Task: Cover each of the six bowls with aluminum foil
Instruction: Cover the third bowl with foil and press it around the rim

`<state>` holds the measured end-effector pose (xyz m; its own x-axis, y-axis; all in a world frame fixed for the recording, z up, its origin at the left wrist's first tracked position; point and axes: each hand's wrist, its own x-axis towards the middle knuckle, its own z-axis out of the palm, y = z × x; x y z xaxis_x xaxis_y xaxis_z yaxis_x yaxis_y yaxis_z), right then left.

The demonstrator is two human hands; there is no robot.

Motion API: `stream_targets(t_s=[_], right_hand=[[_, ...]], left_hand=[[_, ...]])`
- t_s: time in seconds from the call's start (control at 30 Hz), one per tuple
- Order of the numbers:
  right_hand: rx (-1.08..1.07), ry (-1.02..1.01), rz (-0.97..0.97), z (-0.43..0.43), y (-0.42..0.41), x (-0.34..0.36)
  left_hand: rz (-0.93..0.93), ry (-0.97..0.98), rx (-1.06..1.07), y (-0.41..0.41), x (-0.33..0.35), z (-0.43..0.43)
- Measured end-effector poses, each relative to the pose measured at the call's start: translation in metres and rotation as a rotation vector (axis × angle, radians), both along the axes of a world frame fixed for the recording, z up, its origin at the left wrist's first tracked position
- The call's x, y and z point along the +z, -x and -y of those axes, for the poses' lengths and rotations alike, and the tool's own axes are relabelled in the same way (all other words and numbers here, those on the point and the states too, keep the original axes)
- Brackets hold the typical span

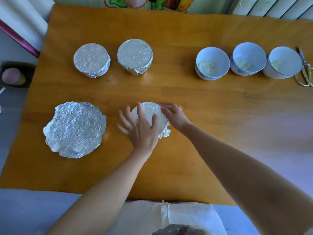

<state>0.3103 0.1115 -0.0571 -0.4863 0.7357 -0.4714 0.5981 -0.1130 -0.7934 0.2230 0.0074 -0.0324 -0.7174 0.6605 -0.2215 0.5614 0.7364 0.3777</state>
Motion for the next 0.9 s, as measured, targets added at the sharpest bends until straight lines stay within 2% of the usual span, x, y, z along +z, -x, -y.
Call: stream_targets(t_s=[0.17, 0.27, 0.4, 0.7, 0.9], right_hand=[[-0.09, -0.001, -0.077, 0.003, -0.006, 0.001], [-0.203, -0.068, -0.132, 0.007, -0.02, 0.003], [-0.142, -0.155, -0.114, 0.01, -0.034, 0.0], [-0.159, 0.021, -0.097, 0.007, -0.025, -0.005], [-0.092, 0.045, -0.088, 0.003, -0.022, -0.008]], left_hand=[[-0.158, 0.032, -0.375, 0.01, -0.007, 0.003], [-0.194, 0.101, -0.475, 0.015, -0.014, -0.002], [-0.239, 0.12, -0.473, 0.016, -0.019, -0.004], [-0.279, 0.066, -0.46, 0.015, -0.023, -0.003], [-0.281, 0.073, -0.458, 0.014, -0.024, -0.004]])
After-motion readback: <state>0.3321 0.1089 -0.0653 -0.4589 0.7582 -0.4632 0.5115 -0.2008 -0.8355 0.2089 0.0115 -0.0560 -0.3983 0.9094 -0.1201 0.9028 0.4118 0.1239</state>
